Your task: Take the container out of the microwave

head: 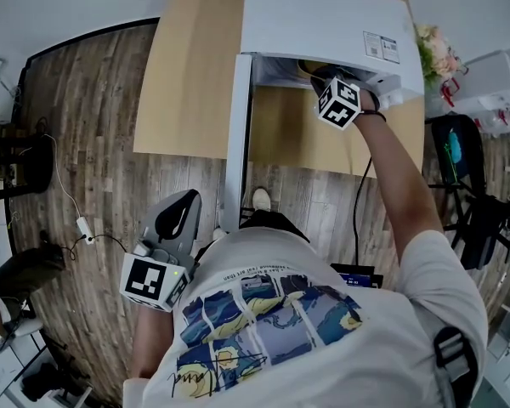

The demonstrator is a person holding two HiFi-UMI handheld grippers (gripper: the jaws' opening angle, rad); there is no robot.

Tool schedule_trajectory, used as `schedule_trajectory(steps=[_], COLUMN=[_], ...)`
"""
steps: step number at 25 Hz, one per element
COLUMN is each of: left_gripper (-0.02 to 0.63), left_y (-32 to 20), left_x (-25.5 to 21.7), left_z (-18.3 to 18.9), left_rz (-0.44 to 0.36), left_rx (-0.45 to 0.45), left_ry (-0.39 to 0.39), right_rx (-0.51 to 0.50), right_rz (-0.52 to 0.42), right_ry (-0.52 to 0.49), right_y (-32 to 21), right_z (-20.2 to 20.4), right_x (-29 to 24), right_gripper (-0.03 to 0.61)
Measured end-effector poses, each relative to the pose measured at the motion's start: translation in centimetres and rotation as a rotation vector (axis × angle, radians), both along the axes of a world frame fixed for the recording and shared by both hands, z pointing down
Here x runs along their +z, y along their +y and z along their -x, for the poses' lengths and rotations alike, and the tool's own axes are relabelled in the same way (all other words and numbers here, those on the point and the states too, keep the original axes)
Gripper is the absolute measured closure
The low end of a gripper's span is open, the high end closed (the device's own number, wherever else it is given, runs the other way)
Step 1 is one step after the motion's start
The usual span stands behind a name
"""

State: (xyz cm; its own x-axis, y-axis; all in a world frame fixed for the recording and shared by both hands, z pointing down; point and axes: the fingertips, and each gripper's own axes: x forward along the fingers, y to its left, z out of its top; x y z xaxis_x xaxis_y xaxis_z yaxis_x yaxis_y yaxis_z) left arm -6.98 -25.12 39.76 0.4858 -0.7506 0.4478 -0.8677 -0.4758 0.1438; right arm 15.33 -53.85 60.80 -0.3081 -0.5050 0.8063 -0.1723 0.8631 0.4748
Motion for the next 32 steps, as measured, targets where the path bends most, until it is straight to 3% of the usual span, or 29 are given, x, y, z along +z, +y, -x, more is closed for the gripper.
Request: schedule_trajectory(steps=[13,32], left_gripper=[0.600,0.601], left_y=[3.4,11.9], left_x=[-0.5,-1.1], left_z=[2.3,6.5], left_rz=[-0.030,-0.082], left_rx=[0.072,0.190], left_ry=[0.044,0.106], right_rx=[0.012,0.011], right_rz=[-0.004,-0.022], right_ry=[-0.008,-0.026], right_y=[5.8,21.2], right_z=[1.4,4.1], right_x=[-3.0,-10.2], right_gripper=[0.558,0.561])
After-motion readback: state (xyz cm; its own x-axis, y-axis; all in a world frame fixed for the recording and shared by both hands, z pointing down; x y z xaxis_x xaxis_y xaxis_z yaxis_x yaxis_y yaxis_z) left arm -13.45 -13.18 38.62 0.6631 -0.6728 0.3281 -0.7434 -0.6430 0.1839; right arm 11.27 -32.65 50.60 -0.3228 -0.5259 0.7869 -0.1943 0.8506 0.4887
